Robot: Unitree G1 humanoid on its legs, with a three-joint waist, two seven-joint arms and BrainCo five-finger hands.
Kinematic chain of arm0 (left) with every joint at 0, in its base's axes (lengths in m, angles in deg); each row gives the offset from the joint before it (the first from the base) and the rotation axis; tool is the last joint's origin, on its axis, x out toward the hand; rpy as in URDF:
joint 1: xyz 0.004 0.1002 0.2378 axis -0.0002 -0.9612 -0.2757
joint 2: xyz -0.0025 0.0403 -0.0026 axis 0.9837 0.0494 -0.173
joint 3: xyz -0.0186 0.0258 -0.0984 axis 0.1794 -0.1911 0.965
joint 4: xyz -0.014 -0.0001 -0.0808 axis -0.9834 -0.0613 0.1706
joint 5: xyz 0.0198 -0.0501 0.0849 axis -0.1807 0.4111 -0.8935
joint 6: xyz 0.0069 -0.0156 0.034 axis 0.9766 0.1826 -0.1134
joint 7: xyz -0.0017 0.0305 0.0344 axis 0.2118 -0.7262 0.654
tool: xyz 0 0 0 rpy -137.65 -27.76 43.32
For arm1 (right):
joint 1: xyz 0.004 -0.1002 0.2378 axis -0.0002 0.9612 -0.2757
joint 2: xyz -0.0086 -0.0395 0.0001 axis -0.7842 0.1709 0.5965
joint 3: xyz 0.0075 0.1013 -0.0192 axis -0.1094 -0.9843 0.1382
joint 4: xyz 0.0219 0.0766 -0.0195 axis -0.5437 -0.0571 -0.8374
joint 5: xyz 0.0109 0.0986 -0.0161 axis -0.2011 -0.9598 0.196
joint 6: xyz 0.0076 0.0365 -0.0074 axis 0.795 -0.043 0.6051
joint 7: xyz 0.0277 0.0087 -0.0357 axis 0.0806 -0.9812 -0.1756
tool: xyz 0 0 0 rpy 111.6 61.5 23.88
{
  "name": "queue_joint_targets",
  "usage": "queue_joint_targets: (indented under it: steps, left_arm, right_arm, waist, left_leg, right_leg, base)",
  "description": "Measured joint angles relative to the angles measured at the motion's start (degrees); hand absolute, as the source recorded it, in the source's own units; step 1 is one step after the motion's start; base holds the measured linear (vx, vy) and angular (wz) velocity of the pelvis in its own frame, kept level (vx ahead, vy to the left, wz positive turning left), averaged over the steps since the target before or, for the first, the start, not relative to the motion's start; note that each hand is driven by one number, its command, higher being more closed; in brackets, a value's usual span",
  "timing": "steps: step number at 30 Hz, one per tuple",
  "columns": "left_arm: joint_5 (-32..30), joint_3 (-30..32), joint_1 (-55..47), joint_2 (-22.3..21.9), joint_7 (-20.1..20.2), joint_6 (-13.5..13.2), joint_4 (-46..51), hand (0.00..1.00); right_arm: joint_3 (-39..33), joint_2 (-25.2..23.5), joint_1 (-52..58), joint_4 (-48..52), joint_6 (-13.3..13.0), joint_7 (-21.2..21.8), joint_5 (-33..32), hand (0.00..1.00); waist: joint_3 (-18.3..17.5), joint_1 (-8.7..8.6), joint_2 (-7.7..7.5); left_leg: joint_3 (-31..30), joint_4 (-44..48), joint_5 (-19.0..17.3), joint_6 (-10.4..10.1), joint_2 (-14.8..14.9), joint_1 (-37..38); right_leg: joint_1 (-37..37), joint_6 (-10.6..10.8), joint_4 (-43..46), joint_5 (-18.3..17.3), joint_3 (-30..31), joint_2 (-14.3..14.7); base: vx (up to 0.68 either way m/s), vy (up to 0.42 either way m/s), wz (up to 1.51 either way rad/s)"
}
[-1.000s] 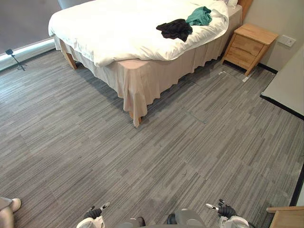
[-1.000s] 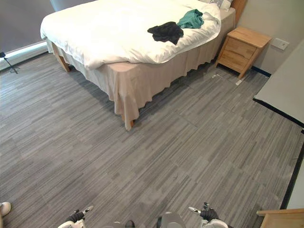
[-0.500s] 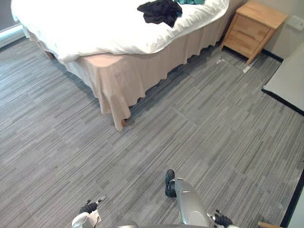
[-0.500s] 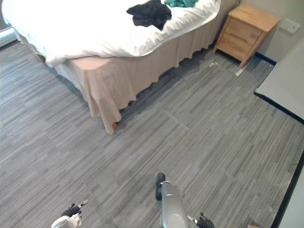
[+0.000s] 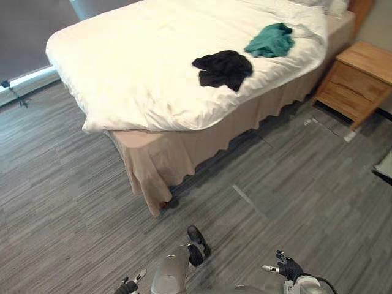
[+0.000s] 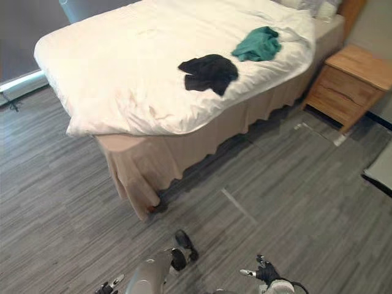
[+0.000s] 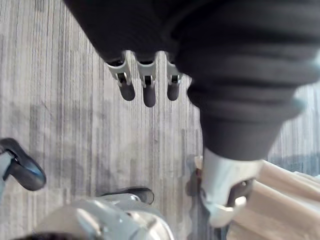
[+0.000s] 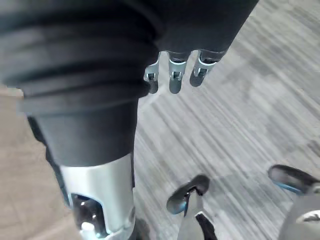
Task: Tidy the bed and pick cloth on bed and put in laundry
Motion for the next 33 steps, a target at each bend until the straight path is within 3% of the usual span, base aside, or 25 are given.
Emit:
queue_joint_targets:
  steps: [1,3,5,7,8,9,11,12,13,16,17,20,23,25,26,27,30,33]
  left_arm:
    - [-0.02,-1.16,-0.09,0.53,-0.09,-0.06,0.05,0.0]
    - [-0.02,-2.12,-0.04,0.99,-0.12,-0.35,0.55,0.0]
    - [-0.23,-3.72,1.57,3.22,0.03,-0.67,0.75,0.0]
    - [-0.55,-3.57,3.32,4.92,0.25,-0.85,0.63,0.0]
    - [-1.07,-3.14,3.35,5.08,0.3,-0.87,0.73,0.0]
    - [-1.38,-2.86,3.03,5.12,0.32,-0.88,1.24,0.0]
    - [-1.61,-1.11,0.62,5.29,0.45,-0.93,2.66,0.0]
    - [-1.88,-0.99,0.5,5.33,0.48,-0.97,2.77,0.0]
    - [-2.58,-0.88,0.42,4.18,0.54,-0.96,2.79,0.0]
    - [-4.71,-0.82,1.4,1.32,0.57,-1.06,2.65,0.0]
    - [-6.72,-0.47,1.42,0.49,0.44,-2.13,2.57,0.0]
    - [-9.58,1.73,2.04,0.79,-0.32,-5.03,2.87,0.0]
    - [-16.38,6.24,5.47,6.78,-4.87,-7.76,6.33,0.0]
    - [-17.73,7.94,7.64,14.44,-6.99,-8.6,10.06,0.0]
    - [-17.17,9.18,9.46,20.33,-8.41,-9.25,13.52,0.0]
    - [-17.12,9.81,10.29,22.58,-9.09,-9.91,14.94,0.0]
    - [-14.38,12.05,14.06,31.86,-9.56,-12.52,21.91,0.0]
    - [-10.36,12.21,18.07,37.36,-5.63,-15.84,28.83,0.0]
  right_arm:
    - [0.0,-0.46,-0.09,0.05,-0.03,-0.02,-0.11,0.0]
    - [-0.01,-0.71,-0.19,0.16,-0.17,-0.1,-0.66,0.0]
    - [-0.49,-2.22,0.79,0.27,0.08,-0.75,-4.29,0.0]
    - [-0.92,-4.52,2.95,0.14,1.38,-1.9,-8.11,0.0]
    - [-0.94,-5.32,4.28,0.11,1.91,-2.18,-9.42,0.0]
    - [-0.91,-6.06,5.23,-0.11,2.72,-2.35,-10.57,0.0]
    - [-0.9,-7.29,5.91,-0.24,4.54,-2.19,-12.92,0.0]
    - [-0.99,-7.33,6.31,-0.33,5.08,-2.1,-14.14,0.0]
    - [-1.49,-6.33,4.96,-0.56,6.27,-2.14,-16.12,0.0]
    - [-5.14,-4.33,4.46,-0.18,7.71,-2.33,-19.84,0.0]
    - [-7.36,-3.43,4.77,-1.1,9.56,-2.43,-20.56,0.0]
    - [-10.75,-2.68,6.24,-2.0,11.2,-2.1,-20.53,0.0]
    - [-12.22,-2.41,7.67,-2.72,11.76,-0.88,-19.7,0.0]
    - [-12.22,-2.55,9.3,-3.18,11.78,0.01,-19.66,0.0]
    - [-12.22,-2.82,10.25,-3.75,11.59,0.35,-19.64,0.0]
    - [-12.22,-2.99,10.55,-4.12,11.58,0.42,-19.64,0.0]
    - [-12.09,-4.3,12.3,-4.04,11.08,0.42,-19.72,0.0]
    - [-12.13,-5.36,13.62,-3.64,10.04,-0.3,-20.21,0.0]
  waist:
    - [0.24,0.45,0.16]
    - [0.29,0.57,2.14]
    - [-0.06,0.3,1.67]
    - [-0.59,-0.48,-0.57]
    - [-0.56,-0.55,-1.21]
    - [-0.77,-0.46,-2.11]
    - [-1.96,-0.46,-4.73]
    - [-2.02,-0.51,-5.51]
    - [-2.49,0.13,-4.12]
    - [-2.16,-0.87,0.26]
    - [-2.12,-1.91,0.95]
    - [-2.55,-3.23,1.52]
    - [-2.82,-3.42,0.9]
    - [-2.87,-3.44,0.83]
    - [-2.83,-3.43,1.07]
    - [-2.89,-3.42,1.14]
    - [-3.46,-3.28,1.64]
    - [-4.42,-3.09,2.67]
  left_leg:
    - [-2.61,-0.19,-0.15,-0.37,0.05,2.8]
    - [-8.0,-2.15,-1.58,-3.47,1.87,8.43]
    - [-15.47,-6.15,-2.42,-7.19,1.94,12.41]
    - [-22.75,-8.01,-2.98,-10.1,1.71,13.82]
    - [-24.42,-8.38,-3.13,-10.91,1.88,14.92]
    - [-25.24,-8.25,-3.45,-11.89,1.87,15.87]
    - [-25.19,-7.71,-4.82,-14.17,0.57,16.91]
    - [-25.18,-7.86,-5.29,-14.82,0.11,17.34]
    - [-24.24,-7.67,-6.32,-16.4,1.78,17.31]
    - [-23.29,-8.67,-6.74,-18.47,4.93,18.11]
    - [-21.87,-9.42,-5.99,-20.82,5.86,20.0]
    - [-18.99,-8.93,-5.27,-21.83,6.84,21.6]
    - [-16.98,-8.91,-5.26,-21.79,7.08,21.48]
    - [-16.13,-8.86,-5.25,-21.79,7.06,21.47]
    - [-15.68,-8.83,-5.25,-21.79,7.03,21.46]
    - [-15.69,-8.83,-5.25,-21.79,7.03,21.42]
    - [-15.37,-8.84,-5.25,-21.79,6.96,21.17]
    - [-14.17,-8.83,-5.25,-21.8,7.01,21.11]
  right_leg:
    - [0.35,-0.13,-2.39,-0.77,0.11,-0.57]
    - [0.22,0.01,-10.84,-0.84,1.94,0.6]
    - [-3.52,2.78,-24.49,2.56,8.85,0.58]
    - [-7.25,4.47,-33.35,9.62,18.55,0.44]
    - [-7.52,4.81,-35.23,12.46,20.19,0.43]
    - [-7.81,4.18,-37.08,15.55,21.46,0.5]
    - [-7.96,-0.17,-42.75,27.3,21.96,0.45]
    - [-7.77,-1.21,-42.88,27.15,20.99,0.29]
    - [-7.37,-2.23,-44.38,25.49,20.79,1.49]
    - [-6.08,-3.36,-46.61,25.43,19.6,4.22]
    - [-4.0,-4.31,-47.46,24.85,19.42,5.09]
    - [-1.66,-4.82,-48.16,24.5,19.69,6.08]
    - [-1.9,-4.84,-49.59,24.52,21.18,6.72]
    - [-1.86,-5.12,-50.15,24.72,21.41,6.82]
    - [-1.84,-5.27,-50.33,24.86,21.35,6.83]
    - [-1.8,-5.44,-50.5,25.01,21.32,6.83]
    - [-1.54,-5.72,-51.64,25.76,21.26,6.78]
    - [-1.15,-5.82,-52.82,26.48,21.27,6.82]
  base:
    - [0.66,-0.019,1.38]
    - [0.5,-0.114,1.21]
    - [0.39,-0.227,1.63]
    - [0.33,-0.285,1.82]
    - [0.35,-0.276,1.44]
    - [0.4,-0.293,0.89]
    - [0.44,-0.308,0.57]
    - [0.48,-0.37,0.05]
    - [0.35,-0.286,-0.15]
    - [0.32,-0.206,0.0]
    - [0.25,-0.139,0.04]
    - [0.14,-0.094,-0.08]
    - [0.03,-0.07,-0.22]
    - [-0.03,-0.041,-0.14]
    - [-0.05,-0.038,-0.06]
    - [-0.05,-0.026,-0.03]
    - [-0.06,-0.032,-0.02]
    - [-0.09,-0.039,-0.03]
